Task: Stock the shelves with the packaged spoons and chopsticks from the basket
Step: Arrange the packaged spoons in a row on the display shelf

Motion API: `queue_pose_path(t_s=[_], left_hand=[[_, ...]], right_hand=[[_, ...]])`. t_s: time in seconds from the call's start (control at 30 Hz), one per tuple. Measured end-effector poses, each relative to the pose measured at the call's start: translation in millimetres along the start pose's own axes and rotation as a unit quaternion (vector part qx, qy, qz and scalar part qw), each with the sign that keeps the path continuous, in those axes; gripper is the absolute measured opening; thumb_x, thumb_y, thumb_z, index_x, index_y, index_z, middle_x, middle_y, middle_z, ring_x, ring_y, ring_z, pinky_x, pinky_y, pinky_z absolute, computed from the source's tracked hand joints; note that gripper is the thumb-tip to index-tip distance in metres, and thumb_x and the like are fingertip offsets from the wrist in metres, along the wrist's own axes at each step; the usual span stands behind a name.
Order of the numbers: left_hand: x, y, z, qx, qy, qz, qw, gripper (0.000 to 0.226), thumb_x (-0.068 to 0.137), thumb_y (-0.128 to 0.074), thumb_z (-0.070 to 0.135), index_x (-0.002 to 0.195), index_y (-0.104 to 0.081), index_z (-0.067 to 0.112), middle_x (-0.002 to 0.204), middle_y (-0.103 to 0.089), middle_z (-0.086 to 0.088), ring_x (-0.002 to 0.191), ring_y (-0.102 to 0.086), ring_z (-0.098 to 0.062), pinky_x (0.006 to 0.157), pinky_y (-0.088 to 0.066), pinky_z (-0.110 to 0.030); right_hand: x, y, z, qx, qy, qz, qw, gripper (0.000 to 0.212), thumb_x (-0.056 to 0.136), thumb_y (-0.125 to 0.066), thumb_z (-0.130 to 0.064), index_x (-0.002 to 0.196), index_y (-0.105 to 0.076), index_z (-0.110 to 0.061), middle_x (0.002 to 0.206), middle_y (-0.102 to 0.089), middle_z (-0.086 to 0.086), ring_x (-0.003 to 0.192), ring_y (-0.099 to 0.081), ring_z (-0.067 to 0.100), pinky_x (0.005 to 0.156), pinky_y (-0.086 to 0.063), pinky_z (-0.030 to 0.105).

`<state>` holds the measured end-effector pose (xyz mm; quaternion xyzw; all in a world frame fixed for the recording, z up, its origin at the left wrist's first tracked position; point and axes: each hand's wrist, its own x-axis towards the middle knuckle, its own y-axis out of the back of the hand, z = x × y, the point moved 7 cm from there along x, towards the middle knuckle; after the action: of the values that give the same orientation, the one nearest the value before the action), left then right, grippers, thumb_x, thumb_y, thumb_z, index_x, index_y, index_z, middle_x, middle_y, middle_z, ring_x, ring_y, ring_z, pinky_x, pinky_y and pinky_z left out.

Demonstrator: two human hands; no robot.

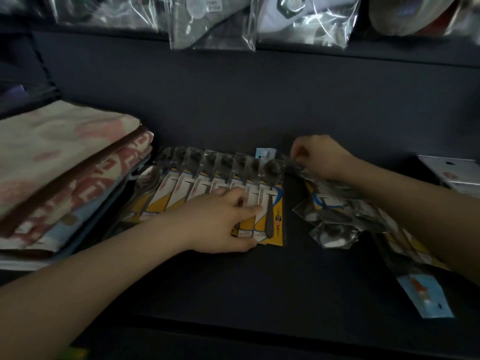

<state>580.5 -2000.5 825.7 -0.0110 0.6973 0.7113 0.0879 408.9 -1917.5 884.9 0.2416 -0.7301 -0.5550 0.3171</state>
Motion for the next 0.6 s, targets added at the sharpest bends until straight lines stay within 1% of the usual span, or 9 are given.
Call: queue_pose_path(t_s=[0.13, 0.2, 0.27, 0.33, 0.37, 0.43, 0.5, 0.53, 0.6], left_hand=[[5, 1, 0, 0.004, 0.010, -0.012, 1.000, 0.071, 0.084, -0.041, 0.061, 0.145, -0.010, 0.040, 0.144, -0.020, 0.008, 0.130, -0.024, -0.015, 0.106, -0.031, -0.029], [6, 2, 2, 0.012, 0.015, -0.009, 1.000, 0.070, 0.084, -0.041, 0.061, 0.145, -0.011, 0.041, 0.143, -0.022, 0.008, 0.127, -0.026, -0.015, 0.103, -0.032, -0.028], [9, 5, 4, 0.025, 0.017, -0.003, 1.000, 0.070, 0.084, -0.041, 0.061, 0.145, -0.011, 0.041, 0.142, -0.023, 0.008, 0.126, -0.028, -0.015, 0.101, -0.035, -0.029], [12, 8, 5, 0.035, 0.023, 0.000, 0.999, 0.070, 0.084, -0.042, 0.061, 0.144, -0.013, 0.041, 0.142, -0.024, 0.008, 0.126, -0.028, -0.016, 0.100, -0.036, -0.031], [14, 9, 5, 0.038, 0.026, 0.000, 0.999, 0.069, 0.083, -0.042, 0.060, 0.144, -0.014, 0.041, 0.143, -0.025, 0.009, 0.126, -0.028, -0.016, 0.099, -0.036, -0.031], [14, 9, 6, 0.040, 0.030, -0.006, 0.999, 0.069, 0.083, -0.043, 0.061, 0.144, -0.015, 0.042, 0.144, -0.024, 0.009, 0.128, -0.028, -0.016, 0.100, -0.035, -0.030], [12, 9, 6, 0.037, 0.037, -0.015, 0.999, 0.073, 0.081, -0.041, 0.065, 0.144, -0.013, 0.041, 0.147, -0.021, 0.010, 0.132, -0.026, -0.016, 0.104, -0.033, -0.030], [10, 10, 7, 0.035, 0.042, -0.015, 0.998, 0.076, 0.079, -0.040, 0.069, 0.144, -0.012, 0.041, 0.149, -0.020, 0.010, 0.133, -0.026, -0.016, 0.105, -0.033, -0.030], [6, 18, 11, 0.032, 0.045, 0.010, 0.998, 0.087, 0.069, -0.031, 0.080, 0.144, -0.013, 0.039, 0.150, -0.019, 0.010, 0.134, -0.027, -0.014, 0.106, -0.034, -0.030]], right_hand=[[-21, 9, 16, 0.018, 0.040, -0.057, 0.997, 0.014, 0.090, -0.055, -0.009, 0.094, -0.067, -0.014, 0.092, -0.063, -0.003, 0.094, -0.062, 0.016, 0.077, -0.041, 0.022], [-37, 16, 15, 0.119, 0.061, -0.089, 0.987, 0.008, 0.088, -0.061, -0.012, 0.089, -0.068, -0.014, 0.085, -0.068, 0.000, 0.084, -0.064, 0.014, 0.073, -0.046, 0.024], [-54, 24, 12, 0.211, 0.078, -0.118, 0.967, 0.008, 0.087, -0.062, -0.014, 0.091, -0.069, -0.012, 0.087, -0.071, 0.006, 0.081, -0.065, 0.013, 0.072, -0.049, 0.022], [-70, 26, 8, 0.217, 0.095, -0.162, 0.958, 0.009, 0.084, -0.065, -0.018, 0.093, -0.069, -0.019, 0.089, -0.071, -0.002, 0.082, -0.065, 0.004, 0.076, -0.050, 0.017], [-79, 24, 6, 0.199, 0.100, -0.194, 0.955, 0.013, 0.082, -0.067, -0.023, 0.095, -0.068, -0.022, 0.091, -0.070, -0.007, 0.084, -0.065, 0.000, 0.078, -0.051, 0.018], [-95, 18, 3, 0.116, 0.118, -0.245, 0.955, 0.033, 0.074, -0.071, -0.038, 0.104, -0.065, -0.025, 0.101, -0.066, -0.012, 0.094, -0.061, 0.000, 0.086, -0.049, 0.022], [-108, 11, 0, 0.013, 0.149, -0.260, 0.954, 0.047, 0.071, -0.072, -0.044, 0.113, -0.060, -0.027, 0.114, -0.059, -0.014, 0.104, -0.054, 0.001, 0.091, -0.043, 0.019], [-113, 9, -1, -0.030, 0.167, -0.248, 0.954, 0.046, 0.075, -0.072, -0.042, 0.116, -0.057, -0.027, 0.116, -0.056, -0.014, 0.106, -0.051, 0.002, 0.090, -0.040, 0.017], [-118, 11, -4, -0.090, 0.194, -0.172, 0.961, 0.030, 0.082, -0.066, -0.029, 0.111, -0.060, -0.021, 0.109, -0.057, -0.008, 0.102, -0.054, 0.009, 0.081, -0.037, 0.017]])
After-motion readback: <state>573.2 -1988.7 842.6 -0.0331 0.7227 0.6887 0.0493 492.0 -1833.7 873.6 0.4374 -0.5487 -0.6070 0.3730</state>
